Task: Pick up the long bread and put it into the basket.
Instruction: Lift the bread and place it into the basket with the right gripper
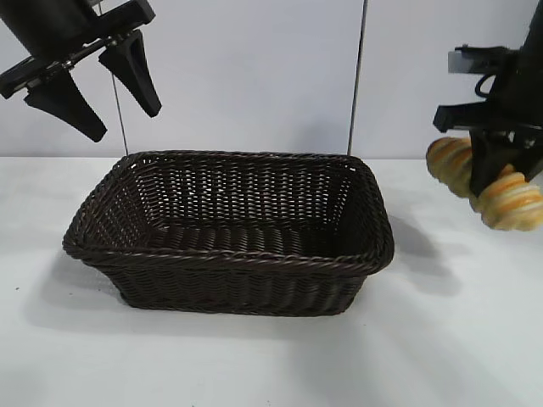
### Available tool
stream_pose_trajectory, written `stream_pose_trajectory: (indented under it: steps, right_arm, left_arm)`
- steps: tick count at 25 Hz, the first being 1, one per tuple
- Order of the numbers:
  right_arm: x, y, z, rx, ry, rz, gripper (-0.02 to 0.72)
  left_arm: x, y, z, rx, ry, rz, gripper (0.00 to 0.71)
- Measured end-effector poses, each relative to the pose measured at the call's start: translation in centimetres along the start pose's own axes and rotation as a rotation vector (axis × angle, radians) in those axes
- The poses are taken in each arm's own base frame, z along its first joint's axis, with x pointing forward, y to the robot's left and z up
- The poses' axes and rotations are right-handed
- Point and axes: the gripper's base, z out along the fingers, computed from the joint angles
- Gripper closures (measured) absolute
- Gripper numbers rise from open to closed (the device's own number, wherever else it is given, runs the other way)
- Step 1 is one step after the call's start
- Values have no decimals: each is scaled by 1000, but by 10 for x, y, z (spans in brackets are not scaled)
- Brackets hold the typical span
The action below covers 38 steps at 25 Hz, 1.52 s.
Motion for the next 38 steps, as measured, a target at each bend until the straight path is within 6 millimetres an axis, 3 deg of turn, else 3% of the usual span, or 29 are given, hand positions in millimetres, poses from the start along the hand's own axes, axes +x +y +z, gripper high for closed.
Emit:
stream_pose_trajectory:
  steps: [5, 9, 23, 29, 38]
  right_arm:
    - [-6, 5, -11, -31, -28, 4, 470]
    - [-5, 24, -10, -42, -22, -59, 470]
    - [16, 143, -8, -136, -52, -344, 470]
    - [21, 176, 18, -158, -37, -403, 470]
    - [16, 188, 80, -168, 3, -385, 470]
  left_arm:
    - [0, 0, 0, 0, 0, 0, 213]
    - [0, 0, 0, 0, 0, 0, 213]
    - [0, 0, 0, 0, 0, 0, 213]
    - [0, 0, 0, 0, 0, 0, 213]
    - [0, 0, 0, 1, 1, 0, 213]
